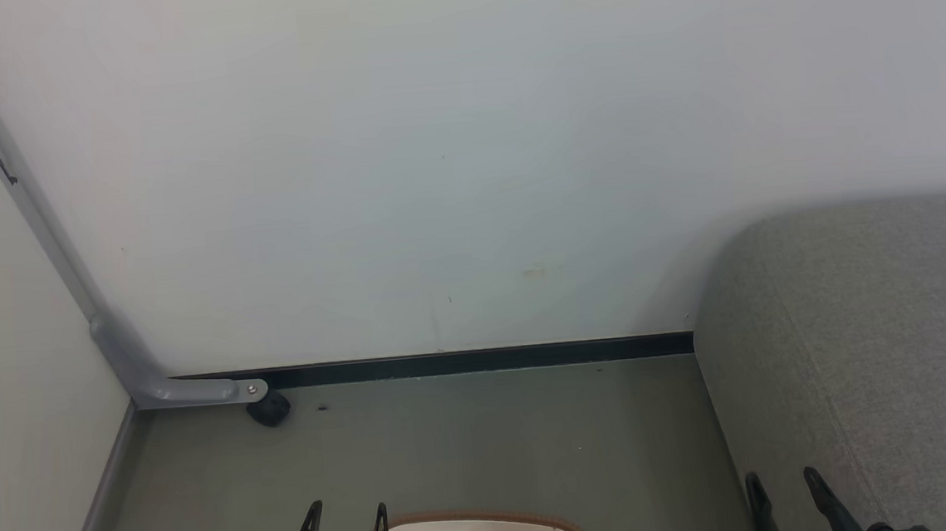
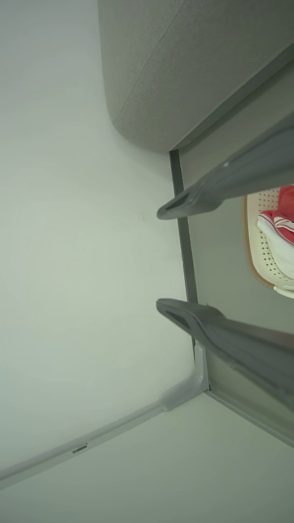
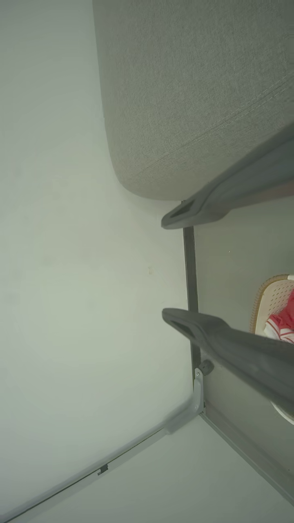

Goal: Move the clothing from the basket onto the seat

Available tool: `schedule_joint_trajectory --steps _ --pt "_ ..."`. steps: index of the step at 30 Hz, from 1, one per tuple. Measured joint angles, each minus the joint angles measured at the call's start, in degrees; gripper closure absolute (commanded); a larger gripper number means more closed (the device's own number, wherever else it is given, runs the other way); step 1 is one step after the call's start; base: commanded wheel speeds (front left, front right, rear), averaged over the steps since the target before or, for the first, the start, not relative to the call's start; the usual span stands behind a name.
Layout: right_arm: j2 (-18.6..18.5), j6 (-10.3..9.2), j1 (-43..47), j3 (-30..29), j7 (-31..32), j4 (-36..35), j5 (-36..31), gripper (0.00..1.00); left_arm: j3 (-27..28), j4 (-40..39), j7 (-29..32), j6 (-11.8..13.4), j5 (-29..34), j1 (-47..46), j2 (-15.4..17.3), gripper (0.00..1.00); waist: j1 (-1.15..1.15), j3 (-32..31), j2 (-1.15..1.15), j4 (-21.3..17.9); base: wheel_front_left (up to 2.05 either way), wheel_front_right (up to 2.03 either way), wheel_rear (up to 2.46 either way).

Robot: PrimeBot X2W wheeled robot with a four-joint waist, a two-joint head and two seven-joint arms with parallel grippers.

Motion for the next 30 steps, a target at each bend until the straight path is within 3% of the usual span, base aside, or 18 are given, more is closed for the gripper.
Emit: schedule_joint_trajectory --steps 30 --pt "0.07 0.41 -0.29 0.37 0.00 4.12 -0.27 0.00 -1.38 4.04 0.00 0.00 -1.86 -0.04 0.05 0.00 0.00 -0.40 0.00 0.38 0.00 0.00 0.00"
